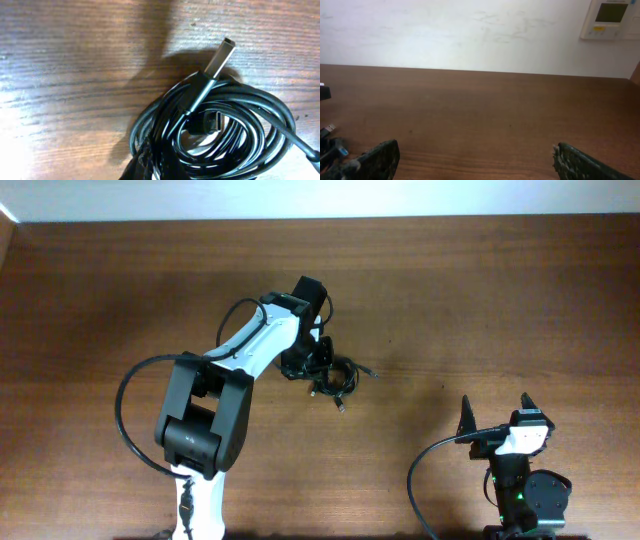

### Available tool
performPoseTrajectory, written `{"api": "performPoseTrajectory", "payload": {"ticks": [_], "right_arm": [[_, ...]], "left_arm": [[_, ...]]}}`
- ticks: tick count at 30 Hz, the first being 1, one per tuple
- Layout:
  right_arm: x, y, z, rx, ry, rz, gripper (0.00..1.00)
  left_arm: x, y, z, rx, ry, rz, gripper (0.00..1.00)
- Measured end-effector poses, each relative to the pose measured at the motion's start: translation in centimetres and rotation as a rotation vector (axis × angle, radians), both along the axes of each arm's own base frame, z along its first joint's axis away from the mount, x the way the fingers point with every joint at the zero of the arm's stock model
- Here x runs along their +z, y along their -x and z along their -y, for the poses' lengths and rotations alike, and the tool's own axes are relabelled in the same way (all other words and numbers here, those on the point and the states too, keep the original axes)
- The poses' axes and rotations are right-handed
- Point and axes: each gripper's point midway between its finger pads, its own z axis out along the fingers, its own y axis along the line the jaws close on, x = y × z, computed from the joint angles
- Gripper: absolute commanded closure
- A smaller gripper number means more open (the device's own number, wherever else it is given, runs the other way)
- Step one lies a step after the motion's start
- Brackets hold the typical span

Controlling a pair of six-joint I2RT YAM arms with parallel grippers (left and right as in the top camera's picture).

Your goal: Untangle cables

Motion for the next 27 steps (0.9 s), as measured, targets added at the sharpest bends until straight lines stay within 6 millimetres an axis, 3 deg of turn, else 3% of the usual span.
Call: {"api": "performPoseTrajectory", "payload": {"ticks": [3, 8, 17, 19, 21, 23, 24, 27], "right_arm": [[0.0, 0.0, 0.0, 0.0, 0.0, 0.0, 0.02], [0.0, 0.0, 0.0, 0.0, 0.0, -0.001, 0.02], [0.2, 0.0, -0.3, 0.016, -0.014, 0.007, 0.02], [0.5, 0.1, -2.0, 0.11, -0.083, 0.013, 0.01], [0.9, 1.5, -6.7, 0.387, -0.256, -0.018, 0.02], [3.3, 3.0, -9.5, 0.58, -0.354, 0.023, 0.02], [5.9, 4.2, -10.5, 0.677, -0.349, 0.116, 0.02], [10.4, 6.2, -11.4, 0.768, -0.334, 0.214, 0.02]], "left_arm": [[1.5, 0.7, -0.4, -0.034, -0.022, -0.046, 1.0], [7.8, -1.5, 0.6, -0.116, 0.005, 0.031, 1.0], [8.3, -1.7, 0.7, -0.165, 0.013, 0.054, 1.0], [8.3, -1.9, 0.7, -0.166, 0.015, 0.06, 1.0], [8.3, -2.0, 0.8, -0.166, 0.016, 0.064, 1.0], [8.4, -2.1, 0.9, -0.166, 0.02, 0.07, 1.0], [8.4, -2.1, 1.0, -0.167, 0.027, 0.069, 1.0], [9.0, -1.4, 2.6, -0.256, 0.138, 0.064, 1.0]]}}
